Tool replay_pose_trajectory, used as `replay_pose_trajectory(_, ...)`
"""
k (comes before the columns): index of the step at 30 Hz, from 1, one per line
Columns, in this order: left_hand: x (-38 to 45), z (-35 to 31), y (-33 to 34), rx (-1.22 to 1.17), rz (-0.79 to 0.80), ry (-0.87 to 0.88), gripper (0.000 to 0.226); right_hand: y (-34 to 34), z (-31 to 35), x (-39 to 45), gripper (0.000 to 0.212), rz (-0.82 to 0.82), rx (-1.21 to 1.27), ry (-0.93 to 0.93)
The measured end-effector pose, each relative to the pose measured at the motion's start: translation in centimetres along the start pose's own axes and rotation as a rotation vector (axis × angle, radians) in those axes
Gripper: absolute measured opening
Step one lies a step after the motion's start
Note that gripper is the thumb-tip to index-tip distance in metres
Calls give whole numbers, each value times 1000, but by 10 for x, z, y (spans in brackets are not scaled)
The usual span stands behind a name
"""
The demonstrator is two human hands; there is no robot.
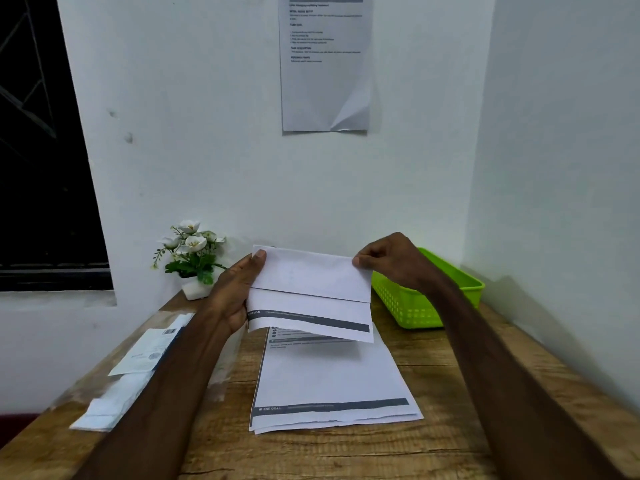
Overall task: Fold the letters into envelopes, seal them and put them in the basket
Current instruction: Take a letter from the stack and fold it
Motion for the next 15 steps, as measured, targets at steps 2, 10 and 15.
replay_pose_trajectory(2, -1, 1, 1, -11, 6, -10, 38, -1, -9, -5, 12, -43, 95, 45)
replay_pose_trajectory(10, -3, 2, 5, -59, 3, -29, 39, 19, -21, -22, 23, 62, 508, 296)
replay_pose_trajectory(15, -5, 3, 8, -46, 54, -74, 41, 26, -24, -25, 27, 79, 586, 332)
Point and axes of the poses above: each hand's wrist, its own x-axis towards the middle knuckle, its own y-axis out of the palm, z = x × y, the point moved 8 cm from there along x, towards the middle knuckle, and after that the axes turned 5 degrees about -z, right-handed, at the moved point
